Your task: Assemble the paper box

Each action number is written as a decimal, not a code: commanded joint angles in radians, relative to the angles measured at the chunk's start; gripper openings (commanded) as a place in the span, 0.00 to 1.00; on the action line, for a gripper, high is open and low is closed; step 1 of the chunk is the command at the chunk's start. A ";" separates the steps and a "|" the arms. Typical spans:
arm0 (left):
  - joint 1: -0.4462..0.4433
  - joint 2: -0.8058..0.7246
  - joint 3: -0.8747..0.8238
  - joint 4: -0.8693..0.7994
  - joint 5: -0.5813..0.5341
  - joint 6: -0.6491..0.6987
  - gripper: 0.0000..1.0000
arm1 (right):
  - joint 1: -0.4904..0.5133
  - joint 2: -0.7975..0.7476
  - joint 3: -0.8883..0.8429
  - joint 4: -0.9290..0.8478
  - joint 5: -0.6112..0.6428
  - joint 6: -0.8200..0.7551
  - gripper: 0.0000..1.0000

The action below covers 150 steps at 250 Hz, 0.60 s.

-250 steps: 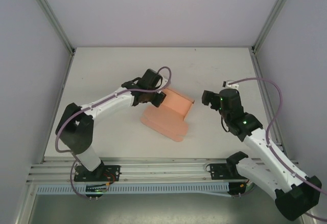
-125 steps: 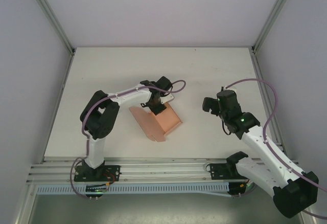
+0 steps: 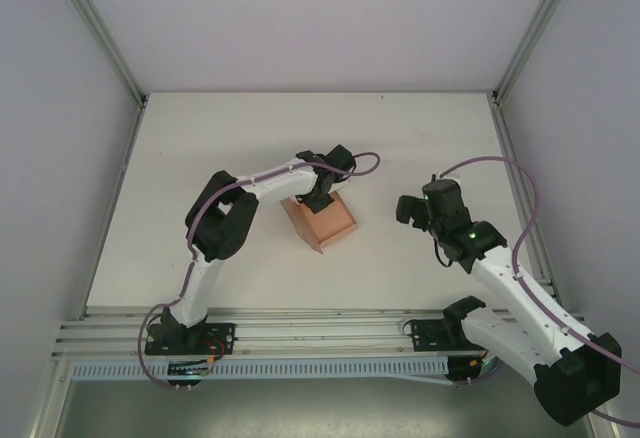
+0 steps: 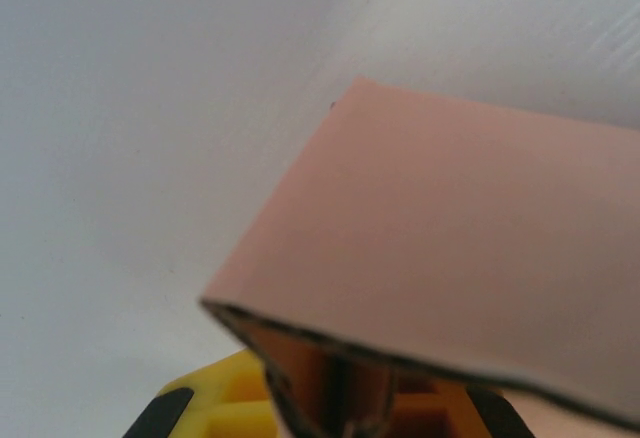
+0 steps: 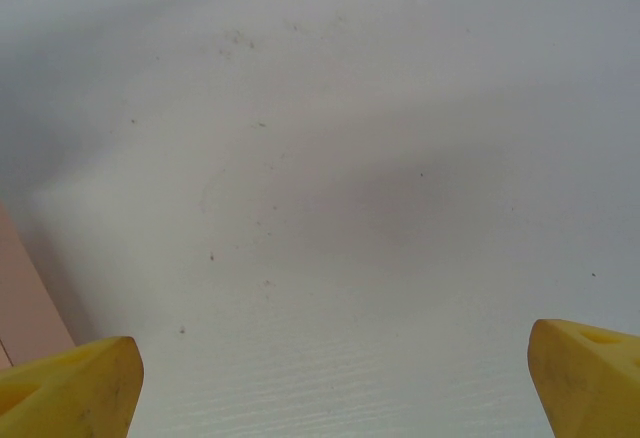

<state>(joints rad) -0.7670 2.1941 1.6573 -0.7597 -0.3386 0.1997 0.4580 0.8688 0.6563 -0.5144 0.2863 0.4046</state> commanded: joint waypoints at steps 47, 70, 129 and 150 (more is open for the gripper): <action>0.003 -0.061 -0.020 0.034 0.210 0.034 0.41 | -0.007 -0.030 -0.029 -0.012 -0.030 0.016 0.99; 0.003 -0.120 -0.054 0.067 0.289 0.082 0.55 | -0.006 -0.036 -0.033 -0.007 -0.038 0.011 0.99; 0.003 -0.190 -0.060 0.085 0.371 0.121 0.83 | -0.007 -0.040 -0.040 0.017 -0.079 -0.020 0.99; 0.003 -0.187 -0.060 0.091 0.355 0.137 0.84 | -0.007 -0.037 -0.038 0.017 -0.084 -0.026 0.99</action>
<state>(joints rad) -0.7616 2.0251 1.6043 -0.6800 -0.0177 0.2890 0.4576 0.8421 0.6380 -0.5129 0.2260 0.3988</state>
